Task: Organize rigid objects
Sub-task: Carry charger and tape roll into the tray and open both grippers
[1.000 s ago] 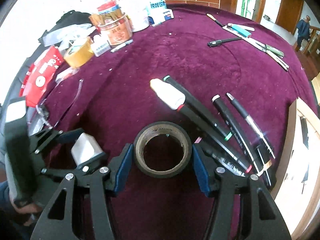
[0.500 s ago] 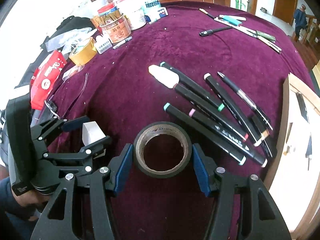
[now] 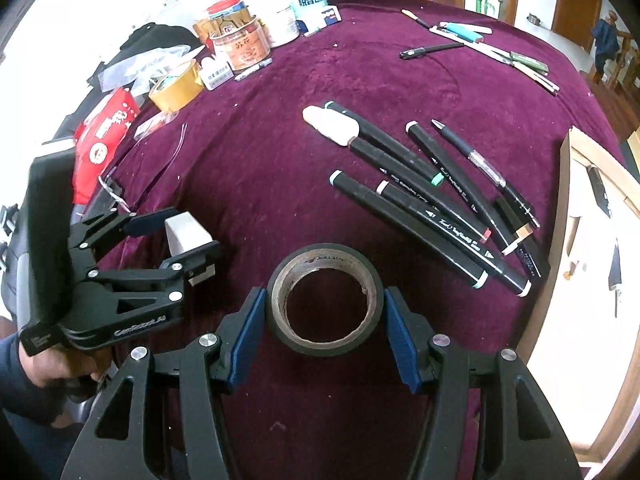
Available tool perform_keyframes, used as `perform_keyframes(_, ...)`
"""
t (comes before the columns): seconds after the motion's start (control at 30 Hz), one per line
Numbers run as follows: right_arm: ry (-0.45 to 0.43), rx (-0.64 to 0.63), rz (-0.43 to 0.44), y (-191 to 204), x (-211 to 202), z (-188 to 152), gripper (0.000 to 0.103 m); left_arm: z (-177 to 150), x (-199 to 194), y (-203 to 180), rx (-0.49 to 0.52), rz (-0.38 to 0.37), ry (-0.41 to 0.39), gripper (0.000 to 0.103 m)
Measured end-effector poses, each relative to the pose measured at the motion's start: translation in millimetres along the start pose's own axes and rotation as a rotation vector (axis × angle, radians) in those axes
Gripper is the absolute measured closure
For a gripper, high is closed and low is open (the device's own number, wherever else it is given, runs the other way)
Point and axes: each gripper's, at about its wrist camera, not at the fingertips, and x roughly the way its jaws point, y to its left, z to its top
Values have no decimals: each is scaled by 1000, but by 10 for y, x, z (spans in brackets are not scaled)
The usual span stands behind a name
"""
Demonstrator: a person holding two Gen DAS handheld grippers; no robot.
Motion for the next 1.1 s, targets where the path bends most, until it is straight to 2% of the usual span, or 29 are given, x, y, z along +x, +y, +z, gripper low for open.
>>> perform_keyframes(0.17,2,11,4,-31,-9,-36,50,-57,116,3,10,22,12,37)
perform_keyframes(0.23,2,11,7,-32,-18,-44,50,-71,103,-2,15,15,-5,46)
perform_keyframes(0.27,1,11,8,-35,-25,-47,50,-68,93,-17,23,17,-13,54)
perform_keyframes(0.47,-14,21,11,-69,-90,-74,50,1,107,-8,-2,57,11,54)
perform_keyframes(0.53,-12,29,15,-94,-97,-86,50,17,116,-14,8,65,18,52)
perform_keyframes(0.6,-14,32,13,-112,-109,-96,50,40,118,-32,27,94,22,43)
perform_keyframes(0.7,-15,33,12,-122,-121,-108,50,87,150,-50,61,113,26,40)
perform_keyframes(0.8,-15,35,9,-141,-133,-122,50,141,181,-11,49,101,27,36)
perform_keyframes(0.9,-16,40,6,-169,-145,-127,50,164,208,41,40,54,13,38)
perform_keyframes(0.97,-17,44,3,-186,-155,-133,50,157,205,93,14,8,-8,47)
perform_keyframes(1.1,-19,54,0,-219,-170,-138,50,144,183,87,-7,18,-22,48)
